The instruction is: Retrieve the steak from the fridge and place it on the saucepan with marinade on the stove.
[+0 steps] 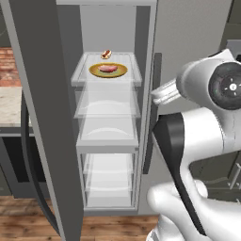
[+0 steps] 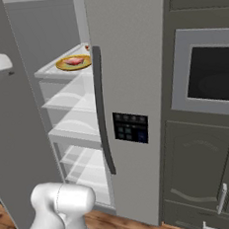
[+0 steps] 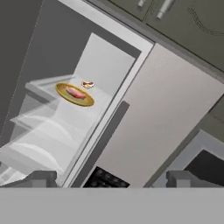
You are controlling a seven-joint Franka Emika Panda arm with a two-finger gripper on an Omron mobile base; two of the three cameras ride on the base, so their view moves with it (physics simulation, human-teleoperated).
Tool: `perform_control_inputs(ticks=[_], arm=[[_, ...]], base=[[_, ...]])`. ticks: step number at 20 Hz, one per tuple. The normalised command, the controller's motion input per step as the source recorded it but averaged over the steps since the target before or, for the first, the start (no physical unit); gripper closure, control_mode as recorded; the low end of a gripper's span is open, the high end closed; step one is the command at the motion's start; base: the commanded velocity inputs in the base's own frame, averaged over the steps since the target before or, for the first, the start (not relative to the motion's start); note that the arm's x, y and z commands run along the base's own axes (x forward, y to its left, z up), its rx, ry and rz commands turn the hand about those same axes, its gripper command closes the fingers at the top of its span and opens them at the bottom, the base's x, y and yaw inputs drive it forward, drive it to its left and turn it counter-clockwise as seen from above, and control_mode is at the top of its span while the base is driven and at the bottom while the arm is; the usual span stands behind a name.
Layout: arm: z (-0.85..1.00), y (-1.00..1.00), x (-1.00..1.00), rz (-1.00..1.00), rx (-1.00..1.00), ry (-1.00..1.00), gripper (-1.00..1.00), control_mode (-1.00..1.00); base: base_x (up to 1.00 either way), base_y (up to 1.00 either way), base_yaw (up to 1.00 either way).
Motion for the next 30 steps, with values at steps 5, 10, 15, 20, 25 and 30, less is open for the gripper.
perform_control_inputs(ticks=[5,10,15,20,25,30], arm=[[-0.28,0.0,0.0,0.17,0.0,0.06,-1.0,-1.0],[-0.2,0.0,0.0,0.17,0.0,0.05,-1.0,-1.0],[-0.21,-0.15,-0.07,0.22,0.0,0.03,-1.0,-1.0],[-0.24,-0.3,-0.21,0.28,0.02,0.0,-1.0,-1.0],[-0.24,-0.1,-0.13,0.28,0.0,0.0,-1.0,-1.0],[-0.17,0.0,0.0,0.09,0.0,-0.01,-1.0,-1.0]], base=[[0.0,0.0,0.0],[0.0,0.0,0.0],[0.0,0.0,0.0],[0.0,0.0,0.0],[0.0,0.0,0.0],[0.0,0.0,0.0]])
